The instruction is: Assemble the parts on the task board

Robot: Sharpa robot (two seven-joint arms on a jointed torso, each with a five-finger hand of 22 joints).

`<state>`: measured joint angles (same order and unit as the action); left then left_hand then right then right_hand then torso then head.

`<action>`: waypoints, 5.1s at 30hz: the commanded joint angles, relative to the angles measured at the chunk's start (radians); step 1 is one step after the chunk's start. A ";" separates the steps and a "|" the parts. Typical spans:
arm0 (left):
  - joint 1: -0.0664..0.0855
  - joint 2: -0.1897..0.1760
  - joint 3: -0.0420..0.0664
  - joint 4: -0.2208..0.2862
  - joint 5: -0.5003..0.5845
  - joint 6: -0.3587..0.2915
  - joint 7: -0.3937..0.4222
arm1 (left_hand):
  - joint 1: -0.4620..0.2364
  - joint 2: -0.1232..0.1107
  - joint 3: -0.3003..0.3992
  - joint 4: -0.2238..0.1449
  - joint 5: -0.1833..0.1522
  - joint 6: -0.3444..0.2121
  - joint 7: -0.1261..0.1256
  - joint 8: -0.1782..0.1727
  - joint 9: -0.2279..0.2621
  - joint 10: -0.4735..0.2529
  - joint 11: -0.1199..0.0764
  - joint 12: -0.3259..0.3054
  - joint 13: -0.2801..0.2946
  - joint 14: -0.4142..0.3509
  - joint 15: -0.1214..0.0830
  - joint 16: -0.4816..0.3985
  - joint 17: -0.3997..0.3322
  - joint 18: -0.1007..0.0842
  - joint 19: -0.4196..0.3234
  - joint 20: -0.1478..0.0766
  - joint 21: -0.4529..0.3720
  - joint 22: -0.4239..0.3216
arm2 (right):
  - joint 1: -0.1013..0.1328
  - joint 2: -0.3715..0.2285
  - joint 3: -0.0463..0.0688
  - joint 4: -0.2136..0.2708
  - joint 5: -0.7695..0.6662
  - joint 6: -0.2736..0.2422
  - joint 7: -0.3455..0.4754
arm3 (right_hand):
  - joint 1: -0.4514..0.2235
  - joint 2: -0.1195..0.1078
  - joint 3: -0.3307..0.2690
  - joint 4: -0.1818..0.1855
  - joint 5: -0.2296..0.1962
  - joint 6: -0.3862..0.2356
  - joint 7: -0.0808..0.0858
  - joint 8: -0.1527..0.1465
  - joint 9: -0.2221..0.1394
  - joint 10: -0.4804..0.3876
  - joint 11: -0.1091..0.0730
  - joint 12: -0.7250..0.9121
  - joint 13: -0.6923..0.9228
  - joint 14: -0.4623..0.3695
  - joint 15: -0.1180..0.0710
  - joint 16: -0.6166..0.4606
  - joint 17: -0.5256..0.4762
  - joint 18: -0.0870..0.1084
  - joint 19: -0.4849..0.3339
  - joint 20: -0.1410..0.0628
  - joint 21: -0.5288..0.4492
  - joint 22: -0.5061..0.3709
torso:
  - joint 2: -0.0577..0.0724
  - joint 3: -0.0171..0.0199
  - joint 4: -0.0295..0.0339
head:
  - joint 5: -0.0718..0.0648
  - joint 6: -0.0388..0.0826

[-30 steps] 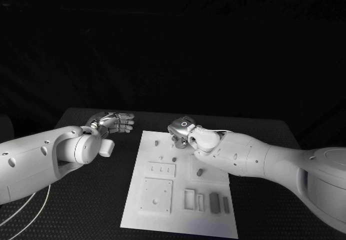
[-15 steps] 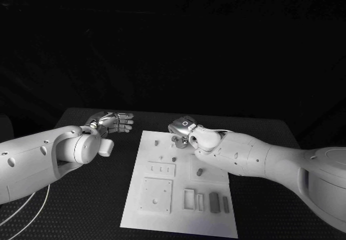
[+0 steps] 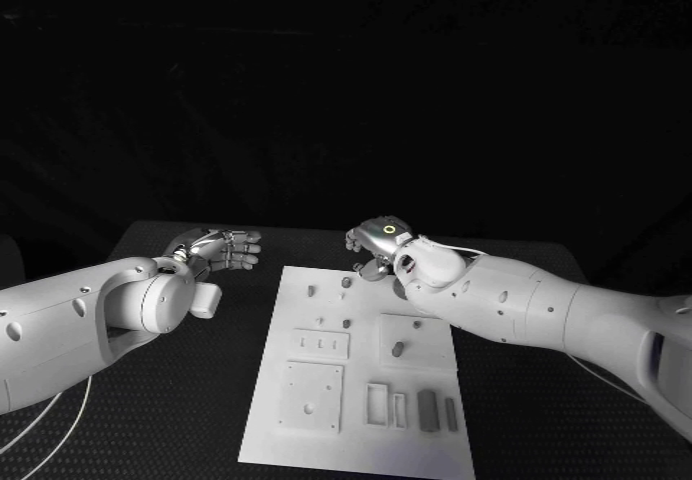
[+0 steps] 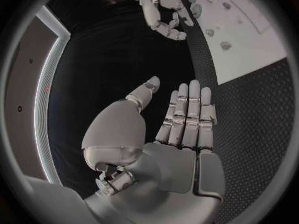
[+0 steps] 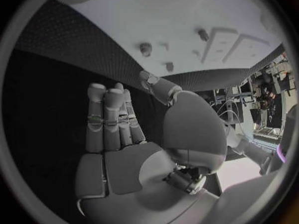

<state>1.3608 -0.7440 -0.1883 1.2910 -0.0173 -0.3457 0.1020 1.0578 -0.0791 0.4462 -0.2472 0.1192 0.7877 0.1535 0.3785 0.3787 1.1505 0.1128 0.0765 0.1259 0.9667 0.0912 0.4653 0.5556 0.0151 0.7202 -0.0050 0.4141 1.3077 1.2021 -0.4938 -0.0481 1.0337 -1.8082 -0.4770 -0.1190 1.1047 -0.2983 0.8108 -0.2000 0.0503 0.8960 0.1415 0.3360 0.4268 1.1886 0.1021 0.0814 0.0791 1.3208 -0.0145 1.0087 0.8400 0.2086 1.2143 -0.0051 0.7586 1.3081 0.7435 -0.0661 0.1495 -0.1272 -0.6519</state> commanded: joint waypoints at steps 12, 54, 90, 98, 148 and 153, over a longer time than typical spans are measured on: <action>0.001 -0.003 0.001 -0.011 -0.002 0.038 0.021 | -0.004 0.001 0.001 -0.007 -0.003 0.003 0.001 -0.002 0.003 0.001 -0.004 -0.005 0.001 0.000 0.006 -0.005 0.002 0.018 -0.006 0.002 0.007 0.022 | 0.029 -0.146 0.045 0.057 0.276 0.214 0.080 | -0.026 0.008 -0.122 -0.019 -0.001 -0.017 0.016 -0.001 0.004 0.150 -0.053 0.127 0.088 -0.007 -0.048 0.020 0.002 0.053 0.003 -0.014 0.018 0.018 | 0.004 0.0117 -0.0226 | -0.006 0.026; -0.001 -0.003 -0.001 -0.016 -0.024 0.044 0.017 | -0.006 -0.001 0.001 -0.010 -0.005 0.000 0.000 -0.005 0.004 -0.009 -0.004 -0.010 -0.001 -0.002 0.007 -0.008 0.005 0.017 -0.006 0.002 0.008 0.021 | -0.054 -0.163 0.045 0.019 0.321 0.195 0.125 | -0.051 0.044 -0.246 -0.038 0.062 -0.033 0.005 -0.050 -0.013 -0.122 -0.070 1.138 0.931 -0.025 -0.063 0.214 0.200 0.053 0.007 -0.062 0.230 0.021 | 0.007 0.0412 -0.0388 | -0.012 0.001; -0.002 -0.006 -0.001 -0.019 -0.024 0.048 0.014 | -0.008 0.000 0.001 -0.009 -0.005 0.000 0.000 -0.006 0.005 -0.011 -0.004 -0.009 -0.001 -0.001 0.007 -0.009 0.006 0.017 -0.007 0.002 0.009 0.021 | -0.092 -0.140 0.045 -0.040 0.300 0.221 0.138 | 0.014 0.064 -0.142 -0.041 0.012 0.006 -0.001 -0.037 -0.005 -0.125 -0.075 1.144 0.932 -0.022 -0.068 0.204 0.222 0.053 -0.004 -0.057 0.250 0.016 | 0.006 0.0405 -0.0410 | -0.015 -0.004; -0.002 -0.003 -0.001 -0.020 -0.024 0.049 0.012 | -0.010 0.000 0.001 -0.008 -0.005 -0.001 0.001 -0.007 0.006 -0.011 -0.004 -0.009 -0.001 -0.001 0.007 -0.010 0.007 0.017 -0.007 0.002 0.009 0.021 | -0.102 -0.126 0.045 -0.062 0.300 0.244 0.136 | 0.007 0.069 -0.131 -0.033 0.017 0.014 -0.006 -0.035 -0.004 -0.127 -0.079 1.143 0.931 -0.022 -0.071 0.201 0.225 0.053 -0.006 -0.055 0.252 0.017 | 0.006 0.0389 -0.0386 | -0.020 -0.005; -0.002 -0.014 -0.002 -0.013 -0.024 0.040 0.005 | -0.019 0.002 0.001 -0.001 -0.007 -0.004 0.005 -0.011 0.008 -0.013 -0.002 -0.009 0.000 0.000 0.007 -0.012 0.010 0.018 -0.007 0.003 0.010 0.021 | -0.115 -0.142 0.045 -0.035 0.117 0.164 0.083 | -0.062 0.088 -0.059 0.033 0.061 0.174 -0.061 0.033 0.037 -0.104 -0.131 1.132 0.921 -0.010 -0.116 0.183 0.247 0.053 -0.002 -0.053 0.273 0.011 | 0.005 0.0381 -0.0403 | -0.019 -0.018; -0.001 -0.015 -0.002 -0.010 -0.024 0.038 0.005 | -0.019 0.002 0.001 -0.001 -0.007 -0.004 0.005 -0.011 0.008 -0.013 -0.002 -0.009 0.000 0.000 0.007 -0.012 0.010 0.018 -0.007 0.002 0.010 0.021 | -0.110 -0.148 0.045 0.002 0.076 0.131 0.069 | -0.060 0.081 -0.048 0.039 0.049 0.178 -0.063 0.032 0.039 -0.100 -0.133 1.128 0.919 -0.009 -0.118 0.181 0.247 0.053 -0.001 -0.053 0.274 0.010 | 0.004 0.0376 -0.0408 | -0.015 -0.014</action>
<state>1.3587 -0.7592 -0.1907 1.2767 -0.0370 -0.3127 0.1010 1.0472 -0.0790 0.4454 -0.2518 0.1152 0.7877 0.1535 0.3748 0.3853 1.1435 0.1128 0.0726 0.1251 0.9667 0.0912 0.4573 0.5641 0.0151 0.7202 -0.0051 0.4178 1.3078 1.0976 -0.6415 0.0008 1.0235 -1.6569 -0.3447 -0.0191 1.0451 -0.2105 0.7585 -0.1624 0.1040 0.9374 0.0574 0.3405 0.4413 1.0830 -0.0289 1.2147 1.0001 1.3111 -0.1268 1.1962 1.0858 0.2177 1.2050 -0.0571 1.0298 1.3076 0.7479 -0.0279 0.1089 -0.1445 -0.6685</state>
